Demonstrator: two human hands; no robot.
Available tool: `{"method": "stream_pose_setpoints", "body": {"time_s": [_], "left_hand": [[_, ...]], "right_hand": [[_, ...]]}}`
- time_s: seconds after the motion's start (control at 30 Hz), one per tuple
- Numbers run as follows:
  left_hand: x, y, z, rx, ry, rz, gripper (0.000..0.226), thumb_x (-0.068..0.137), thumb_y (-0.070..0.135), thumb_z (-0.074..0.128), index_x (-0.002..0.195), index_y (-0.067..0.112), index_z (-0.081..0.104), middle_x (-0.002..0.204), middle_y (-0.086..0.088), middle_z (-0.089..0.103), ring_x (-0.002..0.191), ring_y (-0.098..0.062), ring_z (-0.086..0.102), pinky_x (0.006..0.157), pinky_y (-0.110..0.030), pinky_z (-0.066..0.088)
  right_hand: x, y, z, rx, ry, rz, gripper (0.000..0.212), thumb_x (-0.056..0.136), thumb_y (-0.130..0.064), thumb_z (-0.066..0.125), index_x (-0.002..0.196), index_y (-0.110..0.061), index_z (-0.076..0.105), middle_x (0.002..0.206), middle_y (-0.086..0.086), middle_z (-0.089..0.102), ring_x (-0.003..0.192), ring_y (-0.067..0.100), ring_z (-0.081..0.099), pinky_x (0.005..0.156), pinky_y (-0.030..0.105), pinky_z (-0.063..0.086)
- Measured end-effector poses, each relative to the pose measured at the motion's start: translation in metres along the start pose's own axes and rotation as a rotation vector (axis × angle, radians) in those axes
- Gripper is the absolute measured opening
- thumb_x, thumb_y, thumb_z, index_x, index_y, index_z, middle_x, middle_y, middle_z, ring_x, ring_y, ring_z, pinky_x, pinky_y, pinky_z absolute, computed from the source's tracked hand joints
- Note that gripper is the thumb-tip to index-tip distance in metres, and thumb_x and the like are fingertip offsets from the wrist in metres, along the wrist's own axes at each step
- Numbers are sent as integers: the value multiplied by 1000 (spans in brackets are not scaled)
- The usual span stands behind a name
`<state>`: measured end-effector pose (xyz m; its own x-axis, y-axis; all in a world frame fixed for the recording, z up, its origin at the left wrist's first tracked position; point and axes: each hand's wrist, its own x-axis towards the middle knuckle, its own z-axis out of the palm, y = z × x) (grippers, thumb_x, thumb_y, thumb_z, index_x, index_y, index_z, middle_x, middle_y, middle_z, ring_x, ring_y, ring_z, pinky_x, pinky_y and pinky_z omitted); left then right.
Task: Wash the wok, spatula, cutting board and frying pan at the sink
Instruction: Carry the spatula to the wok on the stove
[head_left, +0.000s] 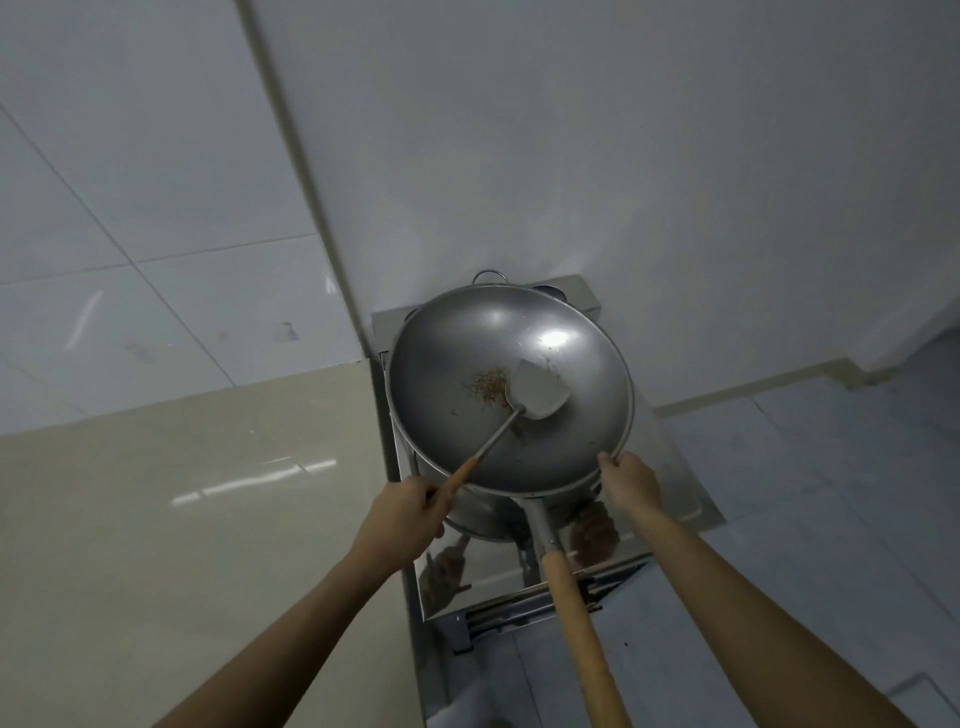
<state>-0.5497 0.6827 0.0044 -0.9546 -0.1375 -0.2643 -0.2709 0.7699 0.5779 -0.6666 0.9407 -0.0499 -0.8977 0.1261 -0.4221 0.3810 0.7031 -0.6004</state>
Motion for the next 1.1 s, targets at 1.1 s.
{"method": "stream_pose_setpoints", "body": {"time_s": [1.1], "left_hand": [[-42, -63, -80, 266, 350, -433, 40, 100, 42, 36, 92, 10, 58, 93, -9, 61, 83, -28, 59, 67, -31, 40]], "right_hand": [[-38, -167, 45, -202, -27, -1057, 21, 95, -32, 52, 102, -14, 61, 93, -2, 60, 83, 12, 56, 70, 26, 45]]}}
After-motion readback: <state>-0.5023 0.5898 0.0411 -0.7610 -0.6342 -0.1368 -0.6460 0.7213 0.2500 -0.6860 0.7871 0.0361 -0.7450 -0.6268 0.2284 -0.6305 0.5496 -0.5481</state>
